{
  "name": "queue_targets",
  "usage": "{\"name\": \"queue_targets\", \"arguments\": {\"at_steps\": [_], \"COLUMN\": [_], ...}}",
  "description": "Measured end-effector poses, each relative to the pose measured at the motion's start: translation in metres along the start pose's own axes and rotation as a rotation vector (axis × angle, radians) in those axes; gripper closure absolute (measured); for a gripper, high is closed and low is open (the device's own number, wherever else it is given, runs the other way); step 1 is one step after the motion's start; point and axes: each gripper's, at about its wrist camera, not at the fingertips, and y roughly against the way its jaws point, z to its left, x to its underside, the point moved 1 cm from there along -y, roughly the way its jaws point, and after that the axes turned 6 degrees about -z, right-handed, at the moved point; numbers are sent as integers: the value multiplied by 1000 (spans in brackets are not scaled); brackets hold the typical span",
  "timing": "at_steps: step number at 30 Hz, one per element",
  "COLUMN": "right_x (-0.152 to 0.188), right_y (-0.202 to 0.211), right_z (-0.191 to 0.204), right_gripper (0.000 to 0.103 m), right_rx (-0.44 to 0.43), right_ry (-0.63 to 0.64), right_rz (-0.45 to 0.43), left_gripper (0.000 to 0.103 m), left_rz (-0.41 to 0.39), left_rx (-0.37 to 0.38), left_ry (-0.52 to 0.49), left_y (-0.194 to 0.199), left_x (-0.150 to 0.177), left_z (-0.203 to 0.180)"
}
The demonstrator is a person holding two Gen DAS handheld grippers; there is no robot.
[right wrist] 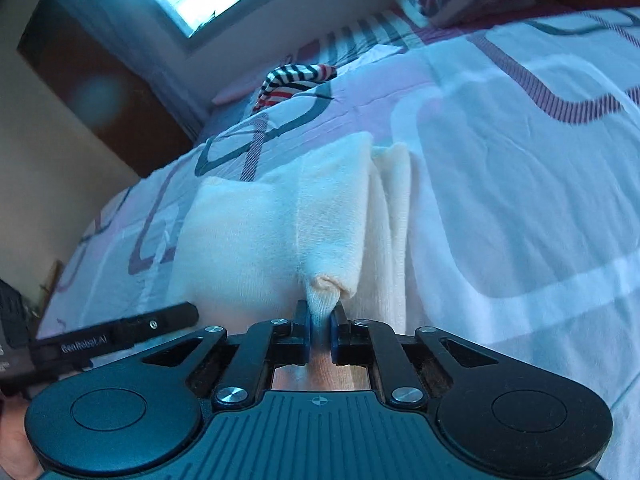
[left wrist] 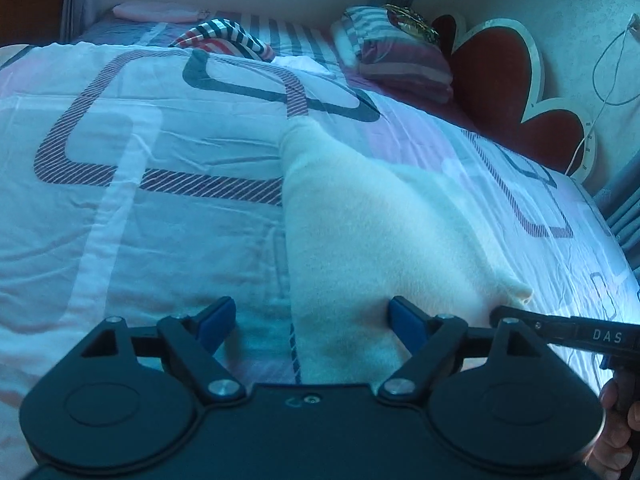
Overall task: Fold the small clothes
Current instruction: 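Pinch the folded sweater edge with the right gripper and tuck it, then open the right gripper and withdraw it from the sweater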
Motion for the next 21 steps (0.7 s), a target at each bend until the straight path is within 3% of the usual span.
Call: {"name": "queue_targets", "arguments": {"at_steps": [6,7,9,14,16,17,20,21], "right_x": [-3,-4,-9,-19,-23,-25,-20,-17], "right_y": [10,8,5,-14,-23,-24,-32,-37], "right_z": [0,-1,-6,-24,-25,-19,4,8], "right_gripper": [96,91,46,46,55,65,65,70], "right_rx": [-59,-63,-69,-142,-177,-196,-172,-146], "right_ry": [39,21,-19,-136,-160,-142,-26,-1], "right_rz": [-9,-7,-23,-36,-14,-5,43,69], "left_gripper": [23,23,22,19,17,17,17,17], "left_rz": [-44,-49,-49,-35,-30,-30,-28,-25], "left_rx": [7,5,2,3,1,0,7,7], "left_ry": [9,14,26,55,77,84,93,95], "left_y": [7,7,7,2,0,0,-1,-2], "left_x": [-7,-8,-9,-6,-5,-4,-3,-3], "left_z": [3,4,7,13,17,18,21,22]}}
